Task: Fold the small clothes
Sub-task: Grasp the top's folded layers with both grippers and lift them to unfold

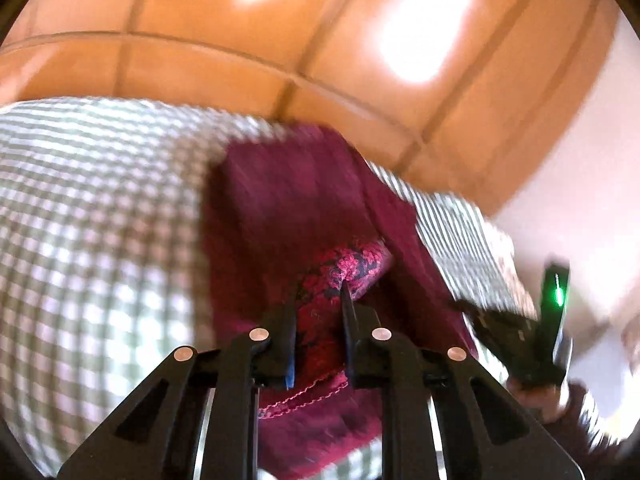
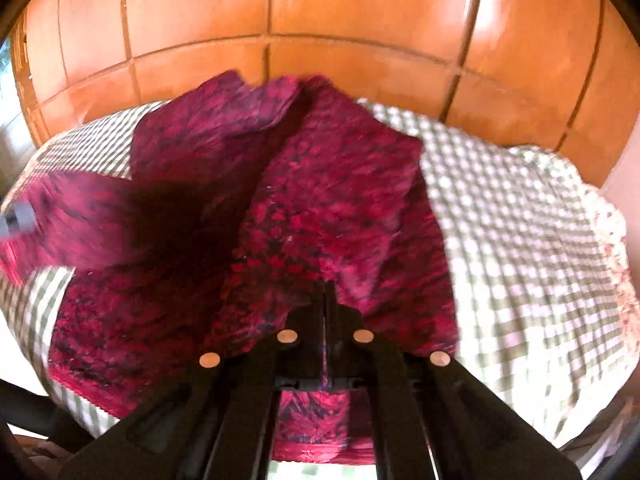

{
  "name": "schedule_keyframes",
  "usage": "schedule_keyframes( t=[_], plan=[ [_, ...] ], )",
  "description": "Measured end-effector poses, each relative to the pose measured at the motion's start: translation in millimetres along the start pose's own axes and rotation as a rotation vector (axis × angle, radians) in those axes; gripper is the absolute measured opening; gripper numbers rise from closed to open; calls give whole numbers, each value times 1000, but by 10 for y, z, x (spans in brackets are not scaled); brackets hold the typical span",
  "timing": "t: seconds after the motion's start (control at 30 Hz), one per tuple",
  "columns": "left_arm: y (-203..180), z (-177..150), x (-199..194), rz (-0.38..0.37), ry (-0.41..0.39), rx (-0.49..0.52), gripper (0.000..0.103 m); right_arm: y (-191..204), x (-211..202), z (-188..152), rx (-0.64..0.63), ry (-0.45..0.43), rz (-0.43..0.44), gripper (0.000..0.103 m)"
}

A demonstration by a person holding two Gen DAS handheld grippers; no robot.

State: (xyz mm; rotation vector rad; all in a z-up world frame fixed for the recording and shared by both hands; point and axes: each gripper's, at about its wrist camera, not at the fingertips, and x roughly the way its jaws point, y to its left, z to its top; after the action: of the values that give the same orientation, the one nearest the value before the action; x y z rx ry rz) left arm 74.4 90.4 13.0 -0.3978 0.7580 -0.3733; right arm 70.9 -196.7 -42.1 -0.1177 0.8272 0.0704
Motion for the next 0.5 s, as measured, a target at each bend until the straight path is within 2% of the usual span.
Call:
schedule_keyframes(
  t=[0.1, 0.2, 0.33, 0.47, 0.5],
  plan=[
    [345, 306, -197, 104, -89, -53, 16, -94, 18, -10, 19, -1, -26, 0],
    [752, 587, -287, 205, -134, -121, 14, -141, 63, 2, 33, 5, -39, 0],
    [1371, 947, -290, 368, -162, -225, 14, -270, 114, 78, 61, -4, -92, 0],
    [1838, 1169, -246, 530, -156, -287, 14, -592, 140, 205, 112, -16, -185, 0],
    [1921, 1175, -246, 550, -154, -308, 14, -686, 145, 228, 124, -19, -208, 0]
  ],
)
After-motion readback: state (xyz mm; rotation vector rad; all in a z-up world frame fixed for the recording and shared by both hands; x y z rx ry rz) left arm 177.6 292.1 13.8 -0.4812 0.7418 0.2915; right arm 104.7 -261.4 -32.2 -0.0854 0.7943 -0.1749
